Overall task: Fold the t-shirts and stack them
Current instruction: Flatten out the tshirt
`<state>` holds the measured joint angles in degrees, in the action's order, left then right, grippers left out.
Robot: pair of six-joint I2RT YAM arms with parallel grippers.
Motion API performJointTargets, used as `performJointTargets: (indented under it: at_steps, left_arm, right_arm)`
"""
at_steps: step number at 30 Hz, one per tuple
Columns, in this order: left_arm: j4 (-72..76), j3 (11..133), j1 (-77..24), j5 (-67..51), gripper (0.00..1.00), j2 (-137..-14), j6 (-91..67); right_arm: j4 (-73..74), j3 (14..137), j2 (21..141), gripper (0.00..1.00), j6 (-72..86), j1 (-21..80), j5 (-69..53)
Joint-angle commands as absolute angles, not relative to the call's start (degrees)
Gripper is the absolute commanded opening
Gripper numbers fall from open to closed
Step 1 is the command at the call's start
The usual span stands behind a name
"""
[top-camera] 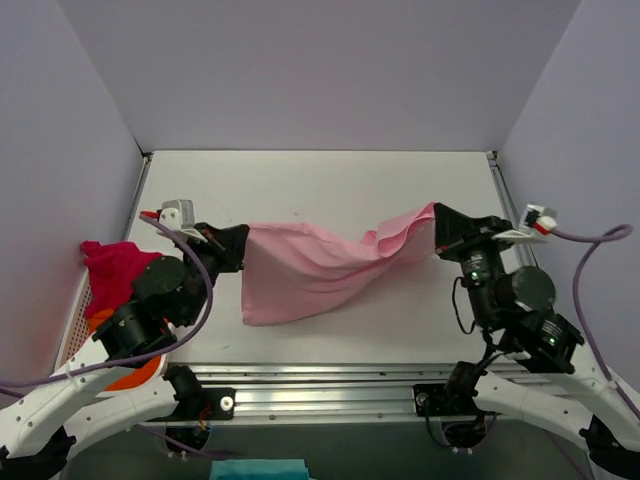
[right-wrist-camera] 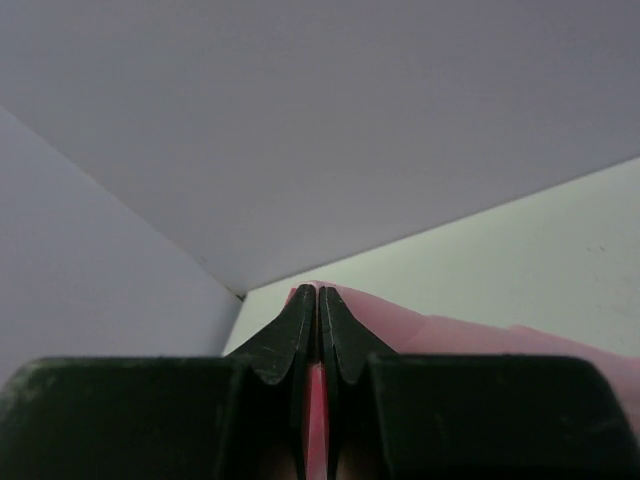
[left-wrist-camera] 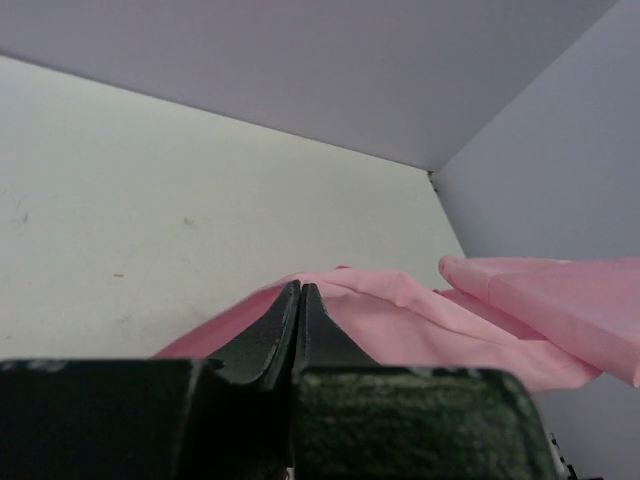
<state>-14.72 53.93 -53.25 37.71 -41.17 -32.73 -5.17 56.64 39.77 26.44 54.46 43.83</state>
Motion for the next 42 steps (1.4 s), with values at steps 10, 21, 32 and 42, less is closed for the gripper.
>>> performJointTargets:
  at_steps: [10, 21, 32, 42]
  left_arm:
    - [-15.0, 82.2, -54.8, 14.3, 0.02, -44.1, -14.1]
    - [-5.2, 69.6, -30.3, 22.8, 0.02, -63.4, -15.4]
    - [-5.7, 84.9, -13.0, 13.3, 0.92, -105.4, -24.1]
    - [-8.5, 85.7, -10.7, 17.0, 0.94, -98.8, -23.2]
  right_arm:
    - [-19.9, 68.5, 36.7, 0.00, 17.0, 50.6, 23.0]
    - [-18.1, 82.7, 84.7, 0.00, 7.1, 41.8, 64.8]
    - [12.1, 120.6, 133.8, 0.97, 25.8, 32.1, 66.3]
    - [4.3, 105.5, 119.4, 1.00, 25.6, 31.9, 65.7]
